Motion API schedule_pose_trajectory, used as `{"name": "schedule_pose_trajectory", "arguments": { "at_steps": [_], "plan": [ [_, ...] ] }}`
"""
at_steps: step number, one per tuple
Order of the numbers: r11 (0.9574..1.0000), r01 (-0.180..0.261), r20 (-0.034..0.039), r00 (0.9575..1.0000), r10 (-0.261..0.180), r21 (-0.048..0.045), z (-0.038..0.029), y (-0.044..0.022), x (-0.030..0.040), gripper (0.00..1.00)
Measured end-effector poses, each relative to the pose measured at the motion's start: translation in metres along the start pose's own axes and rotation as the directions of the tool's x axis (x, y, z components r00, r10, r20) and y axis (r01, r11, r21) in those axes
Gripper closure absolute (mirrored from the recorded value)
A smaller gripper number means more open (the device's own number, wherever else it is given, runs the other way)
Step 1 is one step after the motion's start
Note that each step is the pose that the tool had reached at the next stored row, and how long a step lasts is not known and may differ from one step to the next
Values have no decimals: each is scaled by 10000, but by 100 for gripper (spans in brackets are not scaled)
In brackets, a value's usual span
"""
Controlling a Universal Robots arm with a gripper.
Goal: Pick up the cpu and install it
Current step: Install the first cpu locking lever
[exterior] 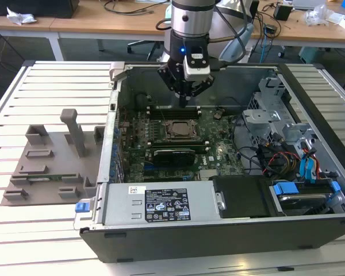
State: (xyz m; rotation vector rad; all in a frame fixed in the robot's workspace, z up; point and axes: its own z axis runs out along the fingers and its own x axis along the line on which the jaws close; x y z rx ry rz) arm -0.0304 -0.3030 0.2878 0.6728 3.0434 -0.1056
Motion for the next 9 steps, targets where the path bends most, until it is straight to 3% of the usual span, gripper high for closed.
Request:
{"name": "schedule_pose_trajectory", "arguments": {
  "at_steps": [4,9],
  "plan": [
    [9983,577,36,9983,-576,-20,0,0,0,89],
    [9925,1222,77,9925,-1221,-40,0,0,0,89]
  ]
}}
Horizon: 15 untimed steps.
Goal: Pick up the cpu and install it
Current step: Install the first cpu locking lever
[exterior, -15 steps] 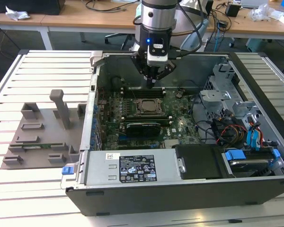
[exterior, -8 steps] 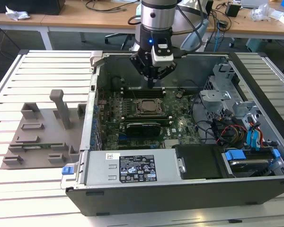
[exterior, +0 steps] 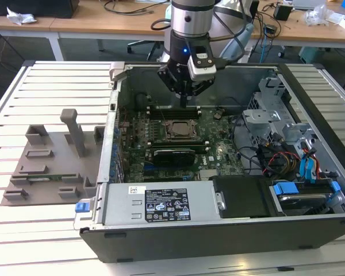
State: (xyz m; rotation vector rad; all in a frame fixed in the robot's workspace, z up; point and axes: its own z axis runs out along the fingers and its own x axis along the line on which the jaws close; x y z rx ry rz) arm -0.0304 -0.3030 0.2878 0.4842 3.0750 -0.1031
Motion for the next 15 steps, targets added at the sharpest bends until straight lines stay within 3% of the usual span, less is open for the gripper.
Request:
{"name": "schedule_pose_trajectory", "arguments": {
  "at_steps": [3,5,8,11,15],
  "plan": [
    [9987,517,33,9987,-517,-19,0,0,0,89],
    [9949,1005,63,9949,-1005,-34,0,0,0,89],
    [9905,1375,88,9905,-1375,-45,0,0,0,89],
    [9842,1771,115,9841,-1771,-56,0,0,0,89],
    [9726,2323,153,9725,-2322,-69,0,0,0,89]
  ]
}}
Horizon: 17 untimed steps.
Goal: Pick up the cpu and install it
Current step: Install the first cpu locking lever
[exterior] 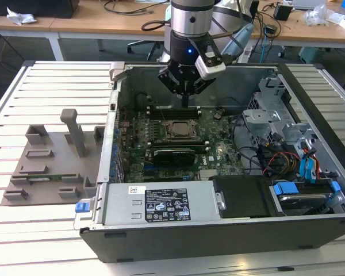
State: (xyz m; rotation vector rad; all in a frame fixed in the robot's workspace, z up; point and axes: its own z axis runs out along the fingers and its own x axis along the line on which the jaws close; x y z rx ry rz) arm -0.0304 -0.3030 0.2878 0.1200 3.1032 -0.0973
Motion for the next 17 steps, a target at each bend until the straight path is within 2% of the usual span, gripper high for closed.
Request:
{"name": "schedule_pose_trajectory", "arguments": {
  "at_steps": [2,3,6,8,11,13,15,17],
  "plan": [
    [9998,203,-18,9998,-203,-9,2,0,0,89],
    [9998,216,-178,9996,-216,-11,5,1,-5,89],
    [9997,231,-417,9989,-231,-4,10,2,-13,89],
    [9996,296,-421,9987,-297,-28,10,1,-13,89],
    [9969,766,-393,9962,-771,-153,11,2,-13,89],
    [9911,1315,-356,9906,-1322,-223,12,2,-14,89],
    [9910,1320,-354,9905,-1328,-224,12,1,-7,89],
    [9910,1319,-355,9905,-1326,-223,9,-5,62,89]
  ]
}}
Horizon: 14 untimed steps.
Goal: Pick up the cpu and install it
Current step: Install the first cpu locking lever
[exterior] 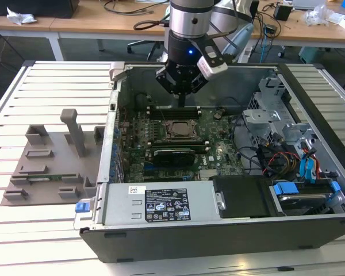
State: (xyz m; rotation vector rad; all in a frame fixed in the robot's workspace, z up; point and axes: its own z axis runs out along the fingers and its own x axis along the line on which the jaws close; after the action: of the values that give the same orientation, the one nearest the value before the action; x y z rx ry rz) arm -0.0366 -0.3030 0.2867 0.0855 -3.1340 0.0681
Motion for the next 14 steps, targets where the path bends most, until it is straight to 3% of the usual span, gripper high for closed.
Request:
{"name": "schedule_pose_trajectory", "arguments": {
  "at_steps": [5,9,12,14],
  "plan": [
    [10000,1,6,10000,-1,-55,3,20,272,89],
    [9999,1,10,10000,-1,-129,23,103,552,89],
    [9999,0,12,10000,0,-148,54,205,641,89],
    [9999,8,13,10000,-8,-150,87,234,662,89]
  ]
}}
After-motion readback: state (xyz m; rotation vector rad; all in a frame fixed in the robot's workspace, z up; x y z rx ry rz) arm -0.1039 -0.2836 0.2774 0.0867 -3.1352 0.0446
